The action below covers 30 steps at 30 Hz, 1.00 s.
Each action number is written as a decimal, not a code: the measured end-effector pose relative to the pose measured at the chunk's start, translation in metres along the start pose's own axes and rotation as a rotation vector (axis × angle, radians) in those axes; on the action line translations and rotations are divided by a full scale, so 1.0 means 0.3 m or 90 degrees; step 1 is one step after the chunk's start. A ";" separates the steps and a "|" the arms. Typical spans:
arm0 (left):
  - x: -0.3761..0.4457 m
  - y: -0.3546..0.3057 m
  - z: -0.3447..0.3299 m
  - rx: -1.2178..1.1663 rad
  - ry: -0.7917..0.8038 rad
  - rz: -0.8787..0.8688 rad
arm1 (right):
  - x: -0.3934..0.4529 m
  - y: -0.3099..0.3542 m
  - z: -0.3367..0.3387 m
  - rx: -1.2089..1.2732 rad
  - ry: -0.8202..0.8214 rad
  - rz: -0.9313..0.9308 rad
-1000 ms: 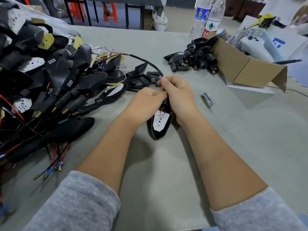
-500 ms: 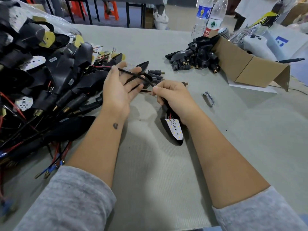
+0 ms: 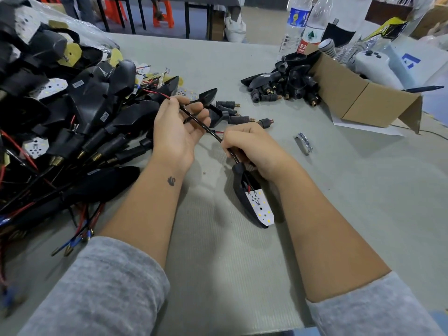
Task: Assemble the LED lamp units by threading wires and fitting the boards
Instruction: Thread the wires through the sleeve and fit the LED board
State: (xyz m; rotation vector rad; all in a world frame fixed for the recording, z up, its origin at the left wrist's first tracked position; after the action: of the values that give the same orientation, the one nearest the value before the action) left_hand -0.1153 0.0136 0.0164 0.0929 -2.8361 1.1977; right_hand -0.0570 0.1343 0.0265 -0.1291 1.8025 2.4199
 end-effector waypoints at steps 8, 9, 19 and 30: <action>0.012 0.019 -0.010 0.197 0.055 0.018 | 0.001 -0.010 -0.007 -0.019 0.001 0.002; 0.001 0.020 -0.020 0.292 0.086 0.003 | 0.003 -0.008 0.000 -0.006 -0.008 0.004; -0.075 0.050 -0.148 0.632 0.331 -0.179 | 0.013 -0.040 0.131 0.287 -0.195 0.005; -0.082 0.077 -0.149 0.629 0.358 -0.146 | 0.009 -0.037 0.161 0.283 -0.232 0.038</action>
State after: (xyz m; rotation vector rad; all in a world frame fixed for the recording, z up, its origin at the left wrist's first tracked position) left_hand -0.0910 0.0626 0.0292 0.0952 -1.5324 2.0181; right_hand -0.0578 0.1837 0.0294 0.3835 2.1152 1.8535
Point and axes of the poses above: each hand's wrist, its own x-axis towards the middle knuckle, its own z-axis out of the back of the hand, y = z × x, the point moved 10 cm from there along x, towards the middle knuckle, and after that the axes turned 11 degrees about -z, right-handed, at the moved point
